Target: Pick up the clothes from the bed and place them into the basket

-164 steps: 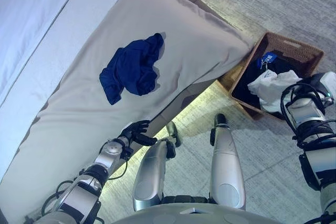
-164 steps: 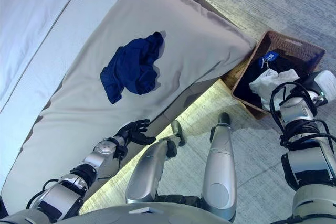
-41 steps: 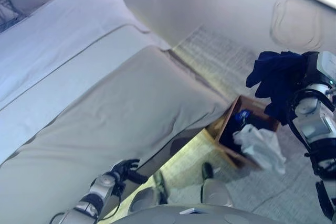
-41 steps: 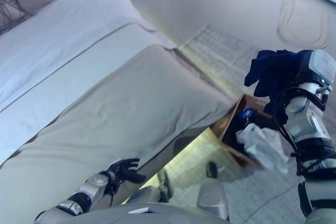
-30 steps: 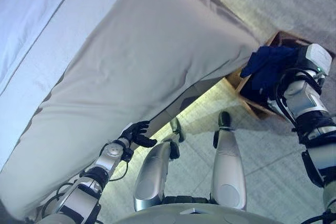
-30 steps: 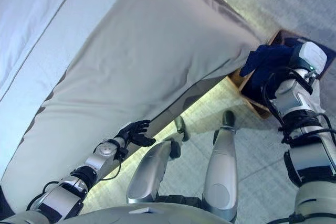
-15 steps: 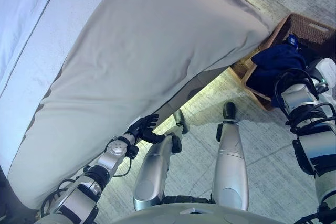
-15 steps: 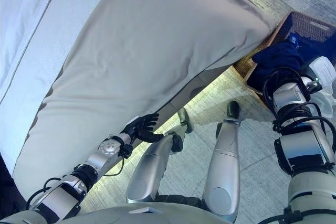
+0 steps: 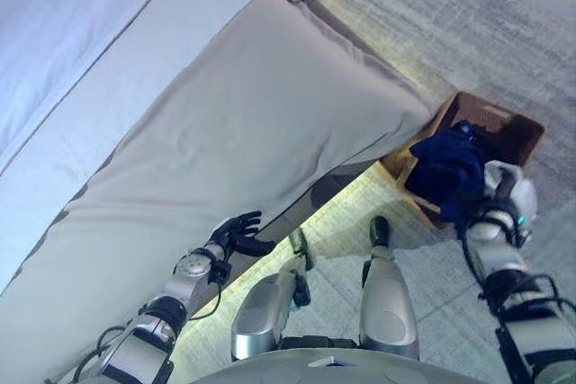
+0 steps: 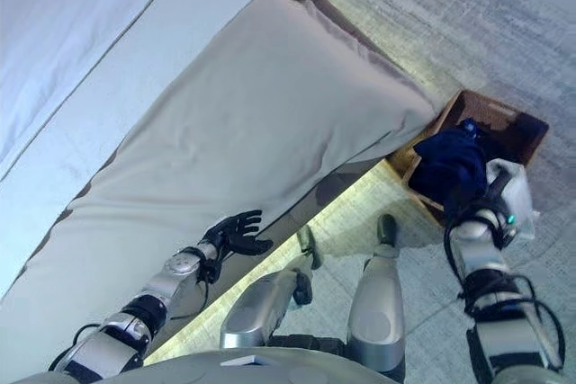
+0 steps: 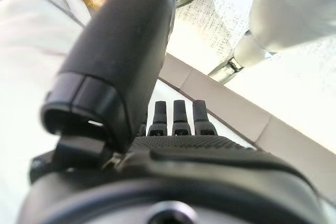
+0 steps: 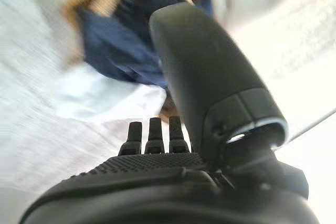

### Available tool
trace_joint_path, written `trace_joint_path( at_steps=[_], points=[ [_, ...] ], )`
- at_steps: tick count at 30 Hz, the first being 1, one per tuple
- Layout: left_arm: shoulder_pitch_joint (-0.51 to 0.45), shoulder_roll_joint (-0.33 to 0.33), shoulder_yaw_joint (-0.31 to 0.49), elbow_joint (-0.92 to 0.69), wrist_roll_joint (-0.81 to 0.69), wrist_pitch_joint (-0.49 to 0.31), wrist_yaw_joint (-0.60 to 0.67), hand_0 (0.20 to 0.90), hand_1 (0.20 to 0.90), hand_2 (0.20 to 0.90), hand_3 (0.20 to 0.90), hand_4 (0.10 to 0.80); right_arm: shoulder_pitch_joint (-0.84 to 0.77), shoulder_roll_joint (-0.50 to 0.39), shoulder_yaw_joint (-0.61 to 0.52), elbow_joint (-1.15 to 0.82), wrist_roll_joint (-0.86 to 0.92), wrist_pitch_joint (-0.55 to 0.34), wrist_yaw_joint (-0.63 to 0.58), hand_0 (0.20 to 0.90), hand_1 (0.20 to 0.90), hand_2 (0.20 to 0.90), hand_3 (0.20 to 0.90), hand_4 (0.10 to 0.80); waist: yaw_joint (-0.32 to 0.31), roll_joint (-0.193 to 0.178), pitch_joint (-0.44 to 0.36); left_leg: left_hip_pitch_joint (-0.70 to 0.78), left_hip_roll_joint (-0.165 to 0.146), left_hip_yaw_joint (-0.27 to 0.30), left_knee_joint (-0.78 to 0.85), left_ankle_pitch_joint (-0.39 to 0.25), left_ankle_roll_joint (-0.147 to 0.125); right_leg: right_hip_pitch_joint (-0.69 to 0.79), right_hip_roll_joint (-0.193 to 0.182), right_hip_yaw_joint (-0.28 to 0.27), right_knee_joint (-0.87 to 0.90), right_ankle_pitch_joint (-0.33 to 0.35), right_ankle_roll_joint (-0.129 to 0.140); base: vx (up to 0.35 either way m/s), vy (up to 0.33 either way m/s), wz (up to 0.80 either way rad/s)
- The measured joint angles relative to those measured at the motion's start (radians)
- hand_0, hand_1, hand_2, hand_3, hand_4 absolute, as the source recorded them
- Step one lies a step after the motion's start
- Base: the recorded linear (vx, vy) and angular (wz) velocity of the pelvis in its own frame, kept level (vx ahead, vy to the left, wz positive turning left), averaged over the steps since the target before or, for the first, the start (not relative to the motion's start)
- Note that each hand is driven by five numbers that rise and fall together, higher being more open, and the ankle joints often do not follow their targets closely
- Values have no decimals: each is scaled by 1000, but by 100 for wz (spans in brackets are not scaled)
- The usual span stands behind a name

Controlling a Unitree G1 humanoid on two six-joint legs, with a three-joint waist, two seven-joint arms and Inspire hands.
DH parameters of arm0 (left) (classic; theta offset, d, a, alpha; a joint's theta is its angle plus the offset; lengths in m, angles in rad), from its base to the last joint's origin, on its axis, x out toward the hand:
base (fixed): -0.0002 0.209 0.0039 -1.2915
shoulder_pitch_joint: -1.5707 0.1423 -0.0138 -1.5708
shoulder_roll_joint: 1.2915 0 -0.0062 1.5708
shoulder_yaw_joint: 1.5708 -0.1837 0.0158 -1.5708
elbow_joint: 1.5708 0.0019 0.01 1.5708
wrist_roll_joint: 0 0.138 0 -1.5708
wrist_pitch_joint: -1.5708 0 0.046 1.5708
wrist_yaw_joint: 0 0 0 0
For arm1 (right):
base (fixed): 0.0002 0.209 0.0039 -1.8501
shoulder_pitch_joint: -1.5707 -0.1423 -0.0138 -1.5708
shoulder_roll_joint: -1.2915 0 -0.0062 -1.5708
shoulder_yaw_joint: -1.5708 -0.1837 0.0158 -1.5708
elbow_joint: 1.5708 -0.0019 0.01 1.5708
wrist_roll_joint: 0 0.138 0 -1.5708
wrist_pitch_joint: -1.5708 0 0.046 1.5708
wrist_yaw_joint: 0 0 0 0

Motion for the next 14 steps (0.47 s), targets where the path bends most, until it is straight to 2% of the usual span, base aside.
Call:
trace_joint_path(
  at_steps=[4, 7, 10, 12, 14],
  points=[
    [88, 3, 34, 120, 63, 35, -5, 900, 900, 900, 900, 800, 129, 125, 22, 67, -2, -28, 108, 900, 900, 900, 900, 800, 3, -125, -154, 74, 21, 3, -1, -22, -15, 113, 28, -8, -87, 6, -3, 123, 54, -5],
    [111, 7, 50, 194, 114, 59, -26, 900, 900, 900, 900, 800, 162, 198, 31, 159, 87, -62, 278, 900, 900, 900, 900, 800, 5, -206, -241, 118, 28, 3, -1, -32, -21, 171, 37, -11, -117, 6, -3, 42, 58, -1],
    [113, 4, 65, 228, 133, 69, -44, 900, 900, 900, 900, 800, 165, 254, 33, 252, 119, -88, 392, 900, 900, 900, 900, 800, 9, -230, -292, 135, 26, 4, -1, -39, -22, 189, 35, -12, -120, 6, -3, 14, 38, 2],
    [123, 0, 69, 240, 133, 69, -46, 900, 900, 900, 900, 800, 175, 283, 33, 308, 120, -115, 465, 900, 900, 900, 900, 800, 9, -219, -313, 155, 24, 4, -6, -53, -21, 209, 28, -14, -123, 5, -3, 0, 0, 0],
    [135, -11, 72, 259, 133, 69, -53, 900, 900, 900, 900, 800, 210, 295, 35, 356, 117, -121, 543, 900, 900, 900, 900, 800, 10, -193, -365, 155, 19, 3, -6, -60, -16, 210, 19, -15, -123, 3, 0, -16, 10, 1]
  ],
)
